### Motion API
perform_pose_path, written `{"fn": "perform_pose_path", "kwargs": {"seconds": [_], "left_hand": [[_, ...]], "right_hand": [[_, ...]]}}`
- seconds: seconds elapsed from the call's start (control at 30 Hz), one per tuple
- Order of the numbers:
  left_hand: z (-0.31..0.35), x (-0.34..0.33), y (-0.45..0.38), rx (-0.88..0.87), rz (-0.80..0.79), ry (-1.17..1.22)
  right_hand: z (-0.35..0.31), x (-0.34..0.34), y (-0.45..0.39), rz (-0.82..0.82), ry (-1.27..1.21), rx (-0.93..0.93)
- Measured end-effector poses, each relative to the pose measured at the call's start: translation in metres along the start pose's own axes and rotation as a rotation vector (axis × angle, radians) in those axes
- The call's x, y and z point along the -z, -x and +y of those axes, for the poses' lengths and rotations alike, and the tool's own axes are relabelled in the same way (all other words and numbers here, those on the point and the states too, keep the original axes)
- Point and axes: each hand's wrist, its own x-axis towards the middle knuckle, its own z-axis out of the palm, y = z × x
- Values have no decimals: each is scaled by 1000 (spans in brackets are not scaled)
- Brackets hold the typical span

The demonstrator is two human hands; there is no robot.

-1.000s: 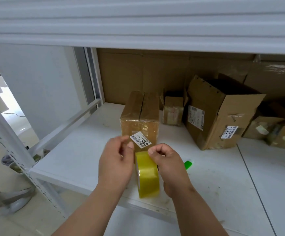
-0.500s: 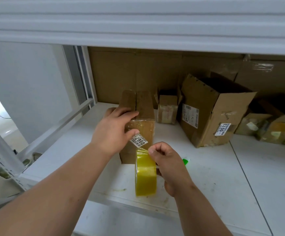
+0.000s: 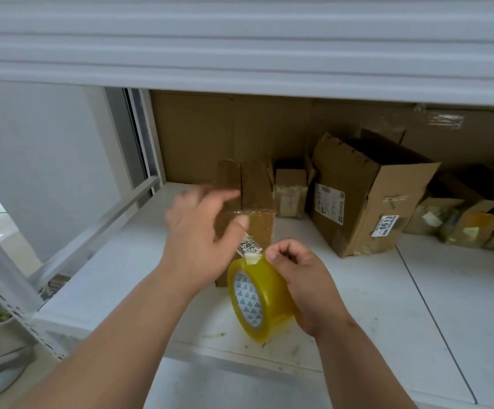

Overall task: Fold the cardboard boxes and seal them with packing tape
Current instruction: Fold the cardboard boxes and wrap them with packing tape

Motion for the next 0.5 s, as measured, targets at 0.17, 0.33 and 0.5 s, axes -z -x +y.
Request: {"fn": "perform_pose_path", "kwargs": {"seconds": [0.17, 0.33, 0.5], "left_hand": [[15, -3, 13, 135, -447, 64], [11, 0, 16, 270, -403, 146], [16, 7, 19, 342, -323, 196]], "right_hand": [[-10, -4, 8, -34, 95, 82], [-10, -1, 14, -34, 170, 117], [-3, 16, 17, -224, 85, 76]]}}
